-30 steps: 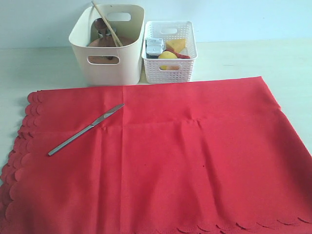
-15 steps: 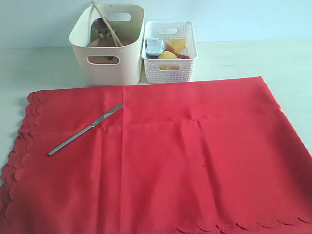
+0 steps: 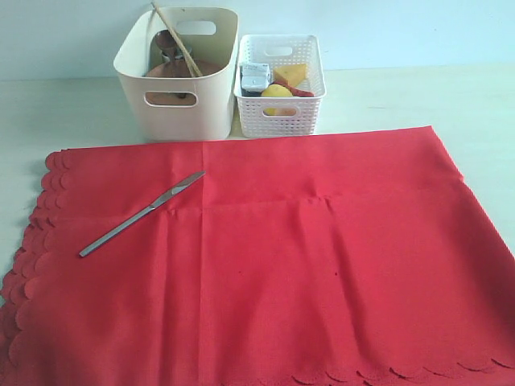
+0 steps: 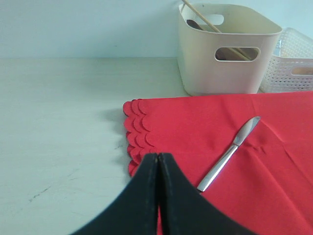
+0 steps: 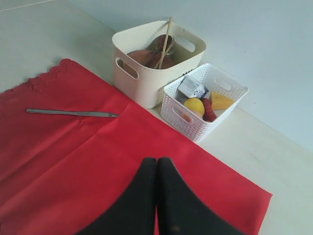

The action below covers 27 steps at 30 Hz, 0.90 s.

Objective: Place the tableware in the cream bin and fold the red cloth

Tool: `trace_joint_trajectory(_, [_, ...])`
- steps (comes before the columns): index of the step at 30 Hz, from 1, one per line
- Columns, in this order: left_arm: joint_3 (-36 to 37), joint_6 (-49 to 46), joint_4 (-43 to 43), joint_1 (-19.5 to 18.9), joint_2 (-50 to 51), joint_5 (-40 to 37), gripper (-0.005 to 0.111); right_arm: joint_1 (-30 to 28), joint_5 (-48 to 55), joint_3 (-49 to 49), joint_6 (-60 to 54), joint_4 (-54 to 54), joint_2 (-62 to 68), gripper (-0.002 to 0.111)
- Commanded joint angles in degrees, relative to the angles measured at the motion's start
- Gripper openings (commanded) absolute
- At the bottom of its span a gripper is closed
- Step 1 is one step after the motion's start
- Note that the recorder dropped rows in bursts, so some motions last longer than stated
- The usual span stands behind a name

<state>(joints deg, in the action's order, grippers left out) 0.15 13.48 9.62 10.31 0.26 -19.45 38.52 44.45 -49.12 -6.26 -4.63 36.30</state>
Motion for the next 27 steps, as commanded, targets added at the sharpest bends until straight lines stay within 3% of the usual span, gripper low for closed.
trace_joint_trajectory(1, [-0.2, 0.2, 0.2, 0.3, -0.3, 0.7, 0.001, -0.2, -6.3, 4.0, 1.9, -0.5, -0.3, 0.000])
trace_joint_trajectory(11, [-0.6, 0.2, 0.2, 0.3, -0.3, -0.6, 0.001, -0.2, -14.1, 8.4, 2.0, -0.5, -0.1, 0.000])
trace_joint_trajectory(27, [-18.9, 0.2, 0.2, 0.3, 18.7, -1.8, 0.001, -0.2, -17.0, 8.9, 1.9, -2.1, 5.7, 0.000])
